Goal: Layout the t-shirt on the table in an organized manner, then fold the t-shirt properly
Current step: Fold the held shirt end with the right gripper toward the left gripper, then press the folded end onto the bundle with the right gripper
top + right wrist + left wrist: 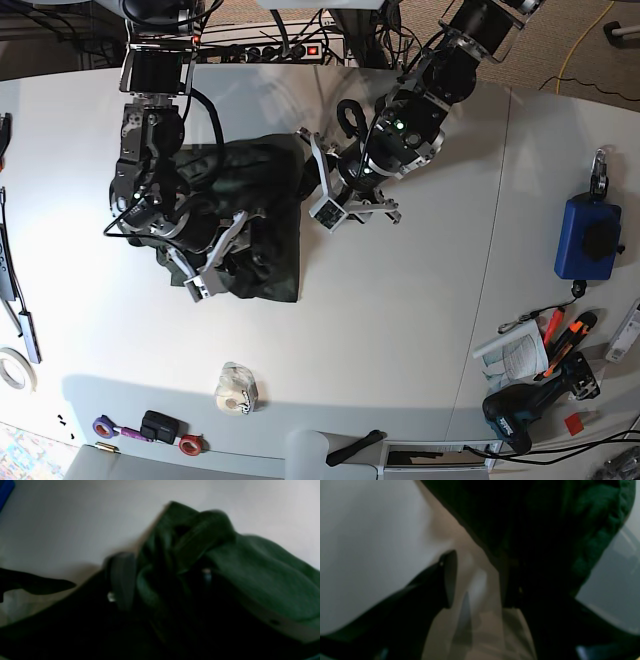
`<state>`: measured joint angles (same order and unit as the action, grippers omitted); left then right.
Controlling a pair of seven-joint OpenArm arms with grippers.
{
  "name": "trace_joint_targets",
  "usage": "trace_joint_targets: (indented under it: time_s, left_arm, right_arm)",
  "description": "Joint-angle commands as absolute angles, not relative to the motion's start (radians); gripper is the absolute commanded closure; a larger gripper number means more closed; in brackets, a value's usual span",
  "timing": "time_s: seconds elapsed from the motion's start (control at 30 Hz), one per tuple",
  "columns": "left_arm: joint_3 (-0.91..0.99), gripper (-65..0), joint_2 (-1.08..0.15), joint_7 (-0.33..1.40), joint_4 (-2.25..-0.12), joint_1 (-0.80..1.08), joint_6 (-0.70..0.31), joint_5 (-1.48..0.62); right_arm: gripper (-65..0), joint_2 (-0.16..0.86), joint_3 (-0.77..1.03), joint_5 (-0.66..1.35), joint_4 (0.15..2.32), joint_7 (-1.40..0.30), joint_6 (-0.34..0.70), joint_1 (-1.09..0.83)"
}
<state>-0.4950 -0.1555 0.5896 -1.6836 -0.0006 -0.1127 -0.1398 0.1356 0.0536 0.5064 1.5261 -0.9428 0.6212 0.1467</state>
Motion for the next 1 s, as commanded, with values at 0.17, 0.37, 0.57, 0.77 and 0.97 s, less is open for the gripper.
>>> trace_joint_targets:
  time_s: [0.17, 0.37, 0.57, 0.77, 0.97]
  left_arm:
    - [-0.492, -27.9, -0.150, 0.568, -1.699, -0.014, -0.116, -0.142]
    - [-0.492, -27.9, -0.150, 0.568, -1.699, -0.014, -0.116, -0.142]
    - [-0.492, -27.9, -0.150, 0.567, -1.699, -0.014, -0.116, -0.142]
    - [-0.492, -27.9, -0.150, 0.567, -1.699, -0.014, -0.117, -0.142]
    - [-0.492, -27.9, -0.150, 0.567, -1.699, -0.014, -0.116, -0.142]
  right_arm:
    - [-34.1, 0.144, 0.054, 0.525, 1.546, -0.863, 0.622, 0.179]
    - [-34.1, 0.144, 0.278, 0.535, 1.549, -0.906, 0.585, 0.211]
    - [-34.1, 0.149, 0.568, 0.576, 1.549, -0.992, 0.614, 0.210]
    - [-34.1, 0.212, 0.620, 0.601, 1.538, -1.026, 0.613, 0.194]
    - [-34.1, 0.252, 0.587, 0.602, 1.393, -0.994, 0.614, 0.208]
